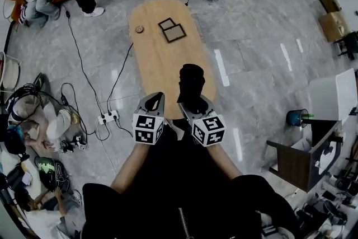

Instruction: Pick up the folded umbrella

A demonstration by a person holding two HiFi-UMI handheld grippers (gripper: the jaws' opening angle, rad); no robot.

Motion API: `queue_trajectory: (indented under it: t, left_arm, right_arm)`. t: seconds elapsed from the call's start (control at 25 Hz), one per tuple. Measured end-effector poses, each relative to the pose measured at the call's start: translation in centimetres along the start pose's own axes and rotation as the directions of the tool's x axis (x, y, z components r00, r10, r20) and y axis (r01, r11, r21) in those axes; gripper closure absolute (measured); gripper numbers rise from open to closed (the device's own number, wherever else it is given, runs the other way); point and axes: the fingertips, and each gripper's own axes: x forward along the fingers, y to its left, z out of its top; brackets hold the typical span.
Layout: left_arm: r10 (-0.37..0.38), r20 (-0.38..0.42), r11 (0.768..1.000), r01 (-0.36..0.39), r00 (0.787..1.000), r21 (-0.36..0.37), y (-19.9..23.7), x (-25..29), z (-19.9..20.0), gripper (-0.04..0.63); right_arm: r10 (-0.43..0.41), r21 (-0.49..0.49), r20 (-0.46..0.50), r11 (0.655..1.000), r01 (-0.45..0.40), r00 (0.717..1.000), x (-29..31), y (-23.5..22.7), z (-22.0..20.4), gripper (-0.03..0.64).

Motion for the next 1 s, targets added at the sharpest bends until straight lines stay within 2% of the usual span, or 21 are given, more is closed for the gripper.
queue_trajectory:
  t: [1.0]
  left_arm:
    - [0.0,-0.025,1.0,0.0,1.0,-0.003,0.9,-0.2,-1.1,0.58]
  right_arm:
    - [-0.007,0.032,-0.002,0.999,0.007,1.0,-0.1,0.4,-1.0,0.379]
